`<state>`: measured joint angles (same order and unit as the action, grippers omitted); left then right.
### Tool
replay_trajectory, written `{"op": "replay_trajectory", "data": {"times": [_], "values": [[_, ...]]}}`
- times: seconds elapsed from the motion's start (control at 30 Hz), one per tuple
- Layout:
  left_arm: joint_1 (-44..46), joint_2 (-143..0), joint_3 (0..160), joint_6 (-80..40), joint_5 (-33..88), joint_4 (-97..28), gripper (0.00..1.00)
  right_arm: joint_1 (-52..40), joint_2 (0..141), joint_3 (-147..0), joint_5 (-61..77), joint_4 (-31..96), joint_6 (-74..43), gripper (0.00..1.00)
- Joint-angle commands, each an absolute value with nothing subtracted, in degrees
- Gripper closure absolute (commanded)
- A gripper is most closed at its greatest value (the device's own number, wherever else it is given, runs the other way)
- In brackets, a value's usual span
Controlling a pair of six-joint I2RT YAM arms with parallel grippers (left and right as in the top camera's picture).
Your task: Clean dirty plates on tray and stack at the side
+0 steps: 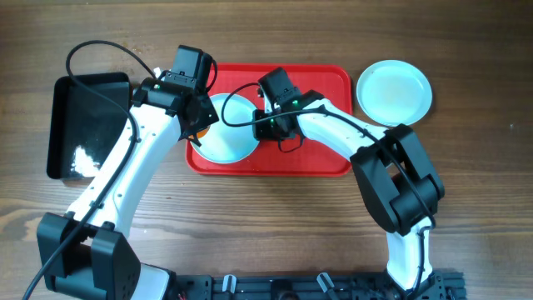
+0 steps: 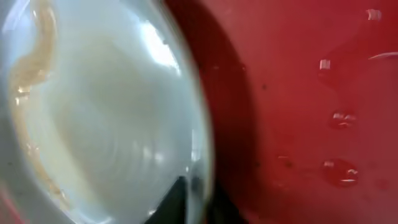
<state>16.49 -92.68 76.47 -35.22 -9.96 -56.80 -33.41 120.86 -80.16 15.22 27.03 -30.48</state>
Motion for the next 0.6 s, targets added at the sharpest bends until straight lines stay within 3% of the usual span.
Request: {"op": "replay_trajectory", "data": {"times": [0.0,0.23,0.57], "values": [[16.3,-92.8,76.7,-34.8,-9.8,-57.0,0.96,-33.3,120.1,-80.4,6.8,29.0,-28.5,0.96],[16.3,-92.8,76.7,-34.8,-9.8,-57.1,0.96,-33.4,108.2,-85.4,-19.8,39.3,-20.8,0.96],[16.3,-92.8,76.7,-35.0,-4.9,-55.8,0.96,-33.6,95.9,-85.7,-46.3,39.7,-2.8,0.96]]}}
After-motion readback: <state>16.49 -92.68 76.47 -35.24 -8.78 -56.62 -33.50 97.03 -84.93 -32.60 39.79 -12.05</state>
